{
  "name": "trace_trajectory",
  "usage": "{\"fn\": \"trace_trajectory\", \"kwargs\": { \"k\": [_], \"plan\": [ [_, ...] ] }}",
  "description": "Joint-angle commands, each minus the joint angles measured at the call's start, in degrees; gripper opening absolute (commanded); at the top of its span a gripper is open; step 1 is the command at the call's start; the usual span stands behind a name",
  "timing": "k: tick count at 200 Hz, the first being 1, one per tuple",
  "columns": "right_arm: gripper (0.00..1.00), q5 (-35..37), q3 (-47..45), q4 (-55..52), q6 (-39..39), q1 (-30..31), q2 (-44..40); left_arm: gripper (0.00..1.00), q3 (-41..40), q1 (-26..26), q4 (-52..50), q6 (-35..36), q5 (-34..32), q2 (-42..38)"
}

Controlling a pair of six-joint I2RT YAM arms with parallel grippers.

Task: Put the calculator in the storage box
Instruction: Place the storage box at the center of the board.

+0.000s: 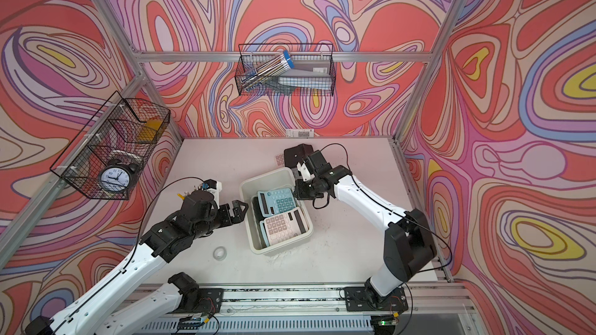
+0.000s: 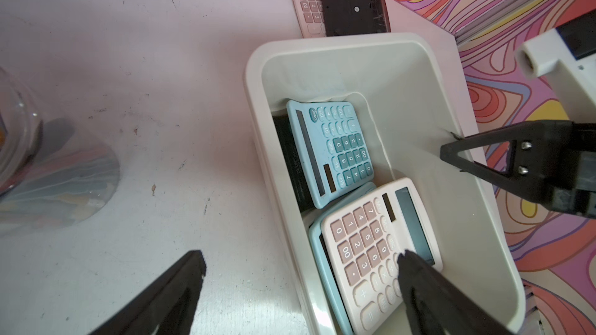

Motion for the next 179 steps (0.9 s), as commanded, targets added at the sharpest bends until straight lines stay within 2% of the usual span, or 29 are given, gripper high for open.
{"fn": "trace_trajectory", "kwargs": {
  "k": [1,49,89,120,128,140,145,179],
  "plan": [
    [0.00,-2.87,4.74,6.14,1.04,0.91,1.74,0.99,1.30,-0.11,-2.06,0.60,-1.46,-0.55],
    [0.00,-2.67,8.01,6.66,1.35,1.02,4.46,0.99,1.99,-0.09,-2.18,0.87,-1.90,1.20],
    [0.00,-5.30,4.25,8.63,0.98,1.19,2.22,0.99,2.38,-0.03,-2.13,1.11,-2.34,3.00],
    [0.00,-4.51,3.09,8.68,1.26,1.19,3.48,0.99,2.38,-0.02,-1.47,1.04,-2.35,5.69],
    [0.08,-4.19,3.02,8.65,1.19,1.19,3.62,0.99,2.52,-0.07,-1.47,0.95,-2.43,6.06],
    [0.30,-4.05,2.83,8.55,1.22,1.19,3.33,0.99,2.53,-0.07,-1.73,0.89,-2.75,6.14],
    [0.36,-3.68,2.75,8.41,1.04,1.19,3.13,0.99,2.61,-0.03,-2.01,0.87,-3.00,6.08],
    [0.49,-1.28,2.27,6.70,-0.04,-0.36,0.34,0.99,3.95,-0.10,-4.27,1.35,-4.56,5.80]
  ]
}}
